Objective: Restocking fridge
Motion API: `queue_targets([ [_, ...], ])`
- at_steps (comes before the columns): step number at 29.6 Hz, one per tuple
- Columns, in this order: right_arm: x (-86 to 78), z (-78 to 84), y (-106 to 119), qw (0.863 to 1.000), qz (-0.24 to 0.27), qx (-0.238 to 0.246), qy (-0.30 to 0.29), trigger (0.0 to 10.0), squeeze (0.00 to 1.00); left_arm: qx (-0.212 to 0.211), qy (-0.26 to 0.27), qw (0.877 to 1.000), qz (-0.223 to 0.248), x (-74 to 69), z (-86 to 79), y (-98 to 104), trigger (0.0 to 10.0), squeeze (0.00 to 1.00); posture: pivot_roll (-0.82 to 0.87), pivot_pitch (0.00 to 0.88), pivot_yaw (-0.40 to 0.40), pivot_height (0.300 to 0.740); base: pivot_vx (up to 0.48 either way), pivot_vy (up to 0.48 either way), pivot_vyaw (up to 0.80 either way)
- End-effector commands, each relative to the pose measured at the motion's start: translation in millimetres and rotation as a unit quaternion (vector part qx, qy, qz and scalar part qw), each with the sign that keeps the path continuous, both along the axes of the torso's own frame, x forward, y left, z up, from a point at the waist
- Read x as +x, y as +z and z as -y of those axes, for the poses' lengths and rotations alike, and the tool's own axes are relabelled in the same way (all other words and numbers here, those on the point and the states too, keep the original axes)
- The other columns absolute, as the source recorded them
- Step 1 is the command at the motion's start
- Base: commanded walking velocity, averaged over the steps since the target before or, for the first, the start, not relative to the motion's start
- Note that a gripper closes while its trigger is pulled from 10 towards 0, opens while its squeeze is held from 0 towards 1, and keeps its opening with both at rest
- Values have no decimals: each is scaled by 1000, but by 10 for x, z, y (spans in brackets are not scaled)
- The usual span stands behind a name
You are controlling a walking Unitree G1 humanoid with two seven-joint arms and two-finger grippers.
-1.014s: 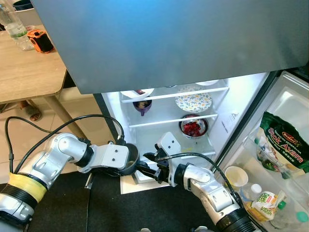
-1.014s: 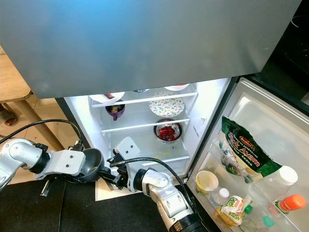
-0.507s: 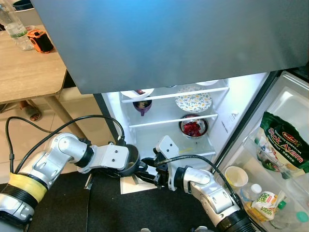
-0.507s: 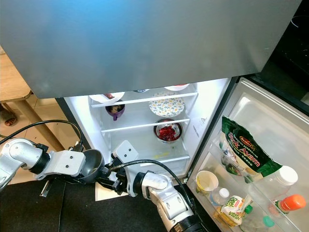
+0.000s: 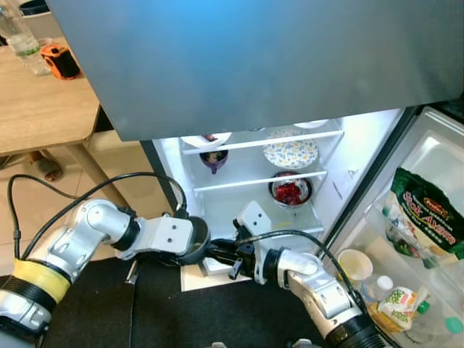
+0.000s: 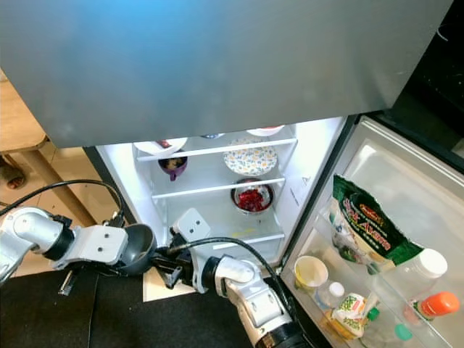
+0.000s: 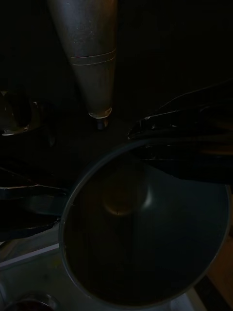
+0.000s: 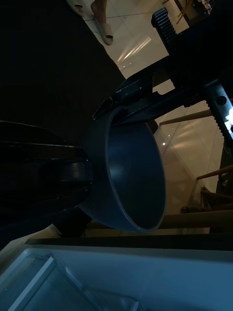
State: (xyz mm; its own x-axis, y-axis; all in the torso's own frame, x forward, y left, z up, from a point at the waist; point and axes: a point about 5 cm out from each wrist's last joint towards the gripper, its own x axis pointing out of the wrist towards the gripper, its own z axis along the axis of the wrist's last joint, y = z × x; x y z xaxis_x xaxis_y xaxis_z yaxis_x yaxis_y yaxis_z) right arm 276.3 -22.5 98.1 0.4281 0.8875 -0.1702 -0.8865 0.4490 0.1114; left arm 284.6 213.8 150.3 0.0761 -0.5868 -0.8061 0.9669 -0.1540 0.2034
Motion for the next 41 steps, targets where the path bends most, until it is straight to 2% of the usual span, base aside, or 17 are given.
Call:
queue_targets([
  [1,-13,-37,14,1000,-2,7,3,0,0,-23,-3,1000,3,16,76,-8,10000,0,-39,166,58,740,0,0,0],
  [6,-9,-28,10,1000,-2,6,1,0,0,-26,-2,1000,5,22,85,-7,10000,0,-39,166,58,740,0,0,0],
  [7,-4,-24,10,1000,0,5,-2,0,0,-35,-1,999,6,27,99,1,10000,808,-39,166,59,740,0,0,0],
  [8,2,-21,11,1000,1,5,-5,0,0,-42,1,999,6,31,110,7,10000,1000,-38,167,59,740,0,0,0],
  [17,36,36,-43,1000,4,-19,-22,0,0,-59,32,997,25,85,77,50,10000,1000,-38,167,59,740,0,0,0],
  [20,89,169,-149,997,1,-56,-54,0,0,-83,67,994,33,98,1,93,10000,1000,-38,167,59,740,0,0,0],
  [23,106,216,-182,996,0,-67,-64,0,0,-91,77,992,34,96,-21,100,10000,1000,-38,167,59,740,0,0,0],
  [25,158,362,-251,991,-4,-93,-96,0,0,-111,106,988,34,70,-88,91,10000,1000,-29,170,57,740,0,0,0],
  [26,158,362,-251,991,-4,-93,-96,0,0,-111,106,988,34,70,-88,91,10000,1000,-29,170,57,740,0,0,0],
  [28,216,529,-311,984,-5,-120,-131,0,0,-132,144,980,30,24,-176,45,10000,1000,-29,170,57,740,0,0,0],
  [32,236,590,-330,981,-6,-130,-144,0,0,-141,160,977,27,1,-209,17,10000,1000,-25,169,54,740,0,0,0],
  [35,281,728,-394,970,-8,-149,-191,0,0,-179,208,962,4,-98,-296,-106,10000,1000,-24,170,53,740,0,0,0],
  [36,281,728,-394,970,-8,-149,-191,0,0,-179,208,962,4,-98,-296,-106,10000,1000,-24,170,53,740,0,0,0],
  [37,299,765,-406,966,-7,-151,-209,0,0,-202,226,953,-10,-138,-311,-158,10000,1000,-24,170,53,740,0,0,0],
  [38,299,765,-406,966,-7,-151,-209,0,0,-202,226,953,-10,-138,-311,-158,10000,1000,-24,170,53,740,0,0,0],
  [40,333,824,-418,959,-2,-151,-241,0,0,-248,261,932,-39,-216,-328,-275,10000,1000,-23,168,54,740,0,0,0],
  [41,348,843,-415,956,1,-146,-252,0,0,-251,282,925,-47,-247,-355,-375,10000,1000,-23,168,54,740,0,0,0],
])
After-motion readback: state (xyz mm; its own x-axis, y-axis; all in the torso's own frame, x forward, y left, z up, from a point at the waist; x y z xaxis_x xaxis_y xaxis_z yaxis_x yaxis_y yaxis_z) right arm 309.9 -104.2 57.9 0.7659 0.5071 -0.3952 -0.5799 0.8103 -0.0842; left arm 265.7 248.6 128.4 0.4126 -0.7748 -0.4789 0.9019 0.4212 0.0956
